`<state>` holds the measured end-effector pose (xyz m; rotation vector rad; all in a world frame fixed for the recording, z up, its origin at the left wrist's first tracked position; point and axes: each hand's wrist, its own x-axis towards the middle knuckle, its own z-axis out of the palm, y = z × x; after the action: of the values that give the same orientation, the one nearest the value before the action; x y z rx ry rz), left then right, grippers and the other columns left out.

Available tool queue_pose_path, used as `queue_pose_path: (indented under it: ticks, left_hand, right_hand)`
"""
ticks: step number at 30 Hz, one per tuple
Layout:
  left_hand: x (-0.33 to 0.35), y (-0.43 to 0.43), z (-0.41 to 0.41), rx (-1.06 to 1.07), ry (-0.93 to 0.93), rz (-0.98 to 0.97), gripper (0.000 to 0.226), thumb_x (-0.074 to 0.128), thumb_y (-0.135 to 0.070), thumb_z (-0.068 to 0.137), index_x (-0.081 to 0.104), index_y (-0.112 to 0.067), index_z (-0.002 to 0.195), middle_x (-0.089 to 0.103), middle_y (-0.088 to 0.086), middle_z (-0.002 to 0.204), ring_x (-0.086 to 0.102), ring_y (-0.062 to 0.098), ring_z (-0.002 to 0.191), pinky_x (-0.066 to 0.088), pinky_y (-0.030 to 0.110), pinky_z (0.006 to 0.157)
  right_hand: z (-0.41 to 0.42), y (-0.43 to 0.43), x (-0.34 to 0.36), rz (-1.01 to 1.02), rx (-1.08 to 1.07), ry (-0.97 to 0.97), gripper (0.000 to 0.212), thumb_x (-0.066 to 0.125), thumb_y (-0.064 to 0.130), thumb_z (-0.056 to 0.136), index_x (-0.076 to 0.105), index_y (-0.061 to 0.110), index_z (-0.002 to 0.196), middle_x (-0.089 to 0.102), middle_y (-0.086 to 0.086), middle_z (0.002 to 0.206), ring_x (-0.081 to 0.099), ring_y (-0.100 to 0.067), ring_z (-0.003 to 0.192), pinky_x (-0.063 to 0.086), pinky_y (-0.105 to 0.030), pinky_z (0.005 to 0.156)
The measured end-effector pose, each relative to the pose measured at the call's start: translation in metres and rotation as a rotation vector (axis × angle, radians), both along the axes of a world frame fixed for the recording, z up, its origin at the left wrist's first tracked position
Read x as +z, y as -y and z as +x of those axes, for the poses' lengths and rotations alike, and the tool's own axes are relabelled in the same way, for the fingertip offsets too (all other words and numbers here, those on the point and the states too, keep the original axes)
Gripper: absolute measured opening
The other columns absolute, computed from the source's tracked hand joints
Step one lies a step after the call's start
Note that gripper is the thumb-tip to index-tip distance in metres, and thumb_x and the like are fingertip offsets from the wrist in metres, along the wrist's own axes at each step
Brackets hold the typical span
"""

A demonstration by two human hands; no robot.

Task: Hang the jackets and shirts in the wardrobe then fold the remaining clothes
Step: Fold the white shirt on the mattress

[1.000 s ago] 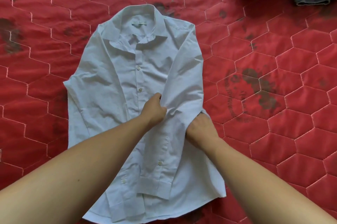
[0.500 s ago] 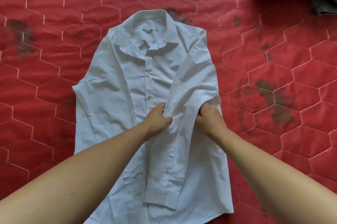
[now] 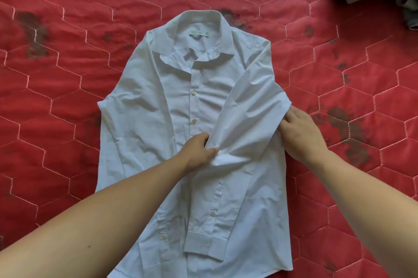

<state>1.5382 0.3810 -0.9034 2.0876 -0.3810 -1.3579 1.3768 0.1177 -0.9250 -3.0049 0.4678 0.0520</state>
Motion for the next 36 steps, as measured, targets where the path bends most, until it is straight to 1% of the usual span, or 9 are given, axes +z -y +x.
queue_pose_path:
  ticks: [2,6,11,16,19,23,27,30,36]
  left_hand:
    - [0.003,-0.004,-0.001,0.029,-0.1,-0.016,0.039,0.073,-0.035,0.084,0.061,-0.021,0.118,0.069,-0.002,0.113,0.068,0.019,0.101,0.057,0.041,0.089]
    - [0.008,-0.018,-0.009,0.044,-0.31,-0.014,0.037,0.076,-0.019,0.086,0.065,-0.021,0.121,0.073,-0.003,0.11,0.07,0.011,0.09,0.051,0.015,0.06]
    - [0.009,-0.037,-0.029,0.09,-0.407,0.028,0.028,0.073,-0.021,0.087,0.071,-0.025,0.114,0.076,0.002,0.104,0.074,0.024,0.094,0.053,0.027,0.068]
    - [0.011,-0.056,-0.04,0.059,-0.438,0.051,0.022,0.068,-0.015,0.09,0.07,-0.017,0.112,0.075,0.01,0.105,0.074,0.025,0.09,0.057,0.038,0.073]
    - [0.013,-0.073,-0.047,0.002,-0.369,0.084,0.021,0.068,-0.013,0.086,0.072,-0.014,0.106,0.075,0.011,0.103,0.074,0.029,0.094,0.06,0.048,0.086]
    - [0.017,-0.094,-0.061,-0.133,-0.202,0.052,0.017,0.07,-0.025,0.088,0.067,-0.028,0.104,0.072,-0.005,0.102,0.069,0.015,0.095,0.058,0.039,0.091]
    - [0.026,-0.12,-0.075,-0.039,0.104,0.001,0.026,0.065,-0.035,0.095,0.058,-0.027,0.119,0.064,-0.007,0.097,0.063,0.009,0.086,0.054,0.026,0.081]
    - [0.023,-0.154,-0.082,-0.263,0.323,0.019,0.031,0.058,-0.033,0.098,0.052,-0.026,0.128,0.054,-0.011,0.107,0.057,0.007,0.092,0.051,0.027,0.082]
    - [0.013,-0.216,-0.092,-0.681,0.516,0.127,0.041,0.06,-0.038,0.091,0.049,-0.025,0.128,0.045,-0.004,0.121,0.054,0.02,0.107,0.053,0.035,0.081]
  right_hand:
    - [-0.007,-0.007,0.018,0.169,-0.343,0.111,0.027,0.048,0.007,0.084,0.07,0.007,0.099,0.065,-0.014,0.101,0.059,-0.041,0.094,0.049,-0.048,0.075]
    - [0.007,-0.06,0.04,0.822,-0.97,0.134,0.019,0.052,0.041,0.091,0.064,0.026,0.093,0.069,-0.001,0.088,0.067,-0.029,0.088,0.055,-0.047,0.079]
    - [-0.011,-0.148,0.035,1.026,-1.161,-0.086,0.042,0.067,0.04,0.079,0.04,0.026,0.107,0.065,-0.006,0.086,0.068,-0.029,0.076,0.059,-0.045,0.068]
    - [-0.039,-0.198,0.039,1.364,-1.153,-0.299,0.009,0.064,0.015,0.085,0.06,0.01,0.078,0.054,-0.006,0.058,0.045,-0.012,0.041,0.034,-0.025,0.045]
    - [-0.055,-0.219,0.041,1.255,-1.051,-0.374,0.012,0.056,0.015,0.083,0.056,0.008,0.074,0.056,-0.012,0.067,0.049,-0.017,0.055,0.035,-0.03,0.054]
    - [-0.066,-0.229,0.048,0.983,-0.946,-0.322,0.023,0.045,0.022,0.094,0.065,0.02,0.105,0.064,0.007,0.094,0.059,-0.018,0.087,0.044,-0.031,0.073]
    - [-0.069,-0.237,0.053,1.014,-1.027,-0.213,0.025,0.054,0.028,0.095,0.057,0.02,0.118,0.064,0.006,0.105,0.061,-0.016,0.091,0.052,-0.038,0.082]
    - [-0.071,-0.252,0.057,1.255,-1.077,-0.198,0.045,0.07,0.019,0.084,0.051,0.031,0.123,0.065,0.01,0.11,0.064,-0.012,0.096,0.057,-0.033,0.075]
    - [-0.1,-0.278,0.051,0.953,-0.94,-0.279,0.055,0.056,0.01,0.087,0.039,0.02,0.139,0.06,0.004,0.099,0.056,-0.016,0.081,0.048,-0.035,0.073]
